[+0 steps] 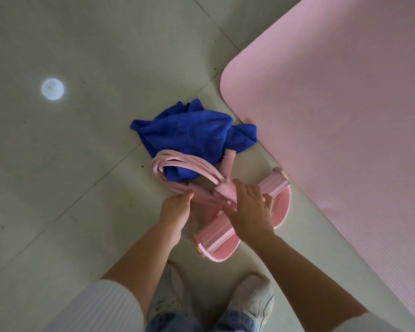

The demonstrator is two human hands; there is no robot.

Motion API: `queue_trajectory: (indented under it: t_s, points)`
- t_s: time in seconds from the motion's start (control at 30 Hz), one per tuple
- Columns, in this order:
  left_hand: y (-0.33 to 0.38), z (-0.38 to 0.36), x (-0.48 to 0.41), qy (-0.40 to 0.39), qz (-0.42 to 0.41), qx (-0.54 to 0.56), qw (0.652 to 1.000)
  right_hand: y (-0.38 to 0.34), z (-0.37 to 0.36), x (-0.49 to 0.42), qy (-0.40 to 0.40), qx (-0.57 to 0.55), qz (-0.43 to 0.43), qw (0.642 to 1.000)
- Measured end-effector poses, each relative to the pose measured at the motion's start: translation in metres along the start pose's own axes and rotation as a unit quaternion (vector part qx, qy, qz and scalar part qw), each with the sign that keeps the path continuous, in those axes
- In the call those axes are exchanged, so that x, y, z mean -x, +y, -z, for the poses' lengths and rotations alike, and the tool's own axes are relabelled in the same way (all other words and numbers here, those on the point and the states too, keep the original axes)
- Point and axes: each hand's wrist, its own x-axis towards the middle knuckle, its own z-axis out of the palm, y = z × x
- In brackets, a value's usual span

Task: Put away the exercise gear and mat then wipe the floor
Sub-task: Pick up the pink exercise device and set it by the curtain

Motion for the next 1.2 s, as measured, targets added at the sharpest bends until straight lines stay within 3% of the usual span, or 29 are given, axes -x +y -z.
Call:
queue_trajectory:
  t_s: [0.1, 0.23, 0.5, 0.73, 0.9, 1.2]
  points:
    - [-0.003, -0.009, -0.02, -0.013, 0.051, 0.1, 0.994, 0.005, -0.009, -0.012, 0.004, -0.023, -0.021, 1.0]
    - [0.002, -0.021, -0.011, -0.04, 0.056, 0.147, 0.987, 0.008, -0.001, -0.004, -0.015, -0.028, -0.008, 0.999]
    - [0.017, -0.014, 0.118, -0.021, -0.087, 0.105, 0.99, 0.008, 0.073, 0.079, 0.018, -0.077, -0.006, 0.997]
    - [0.083, 0.005, 0.297, -0.042, -0.189, 0.023, 0.981, -0.013, 0.205, 0.214, 0.079, -0.143, -0.046, 0.985]
    - [0.131, 0.011, 0.446, -0.107, -0.339, -0.098, 0.93, -0.028, 0.309, 0.325, 0.172, -0.204, -0.095, 0.959]
    - [0.16, 0.015, 0.651, -0.207, -0.431, -0.189, 0.858, -0.049, 0.409, 0.508, 0.331, -0.27, -0.194, 0.883]
